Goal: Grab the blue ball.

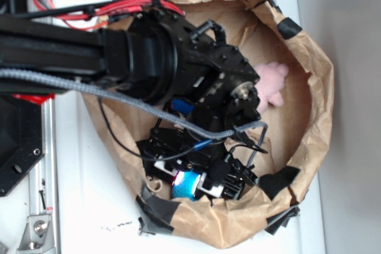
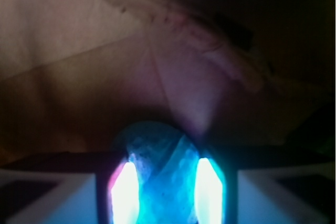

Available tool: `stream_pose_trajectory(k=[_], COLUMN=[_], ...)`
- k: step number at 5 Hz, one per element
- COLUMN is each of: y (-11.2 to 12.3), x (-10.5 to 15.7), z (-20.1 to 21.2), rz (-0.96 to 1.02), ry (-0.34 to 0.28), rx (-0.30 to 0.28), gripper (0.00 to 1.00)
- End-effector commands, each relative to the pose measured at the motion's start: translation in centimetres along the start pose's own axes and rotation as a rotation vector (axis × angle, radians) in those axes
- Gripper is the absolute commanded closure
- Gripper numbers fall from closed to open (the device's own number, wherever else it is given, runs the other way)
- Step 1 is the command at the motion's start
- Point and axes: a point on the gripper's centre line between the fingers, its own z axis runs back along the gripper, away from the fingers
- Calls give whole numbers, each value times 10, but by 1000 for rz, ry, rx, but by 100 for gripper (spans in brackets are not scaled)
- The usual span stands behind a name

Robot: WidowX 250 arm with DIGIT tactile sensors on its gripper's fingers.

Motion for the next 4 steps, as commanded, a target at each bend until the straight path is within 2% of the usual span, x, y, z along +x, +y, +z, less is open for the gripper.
stream_pose_trajectory(k=[1, 2, 3, 4], y=[28, 37, 46, 53], x=[18, 5, -15, -17], z=[91, 144, 176, 175], rz=[-220, -469, -741, -845], ry=[-223, -445, -594, -706], rx=[-190, -178, -81, 16], gripper=[100, 100, 100, 100])
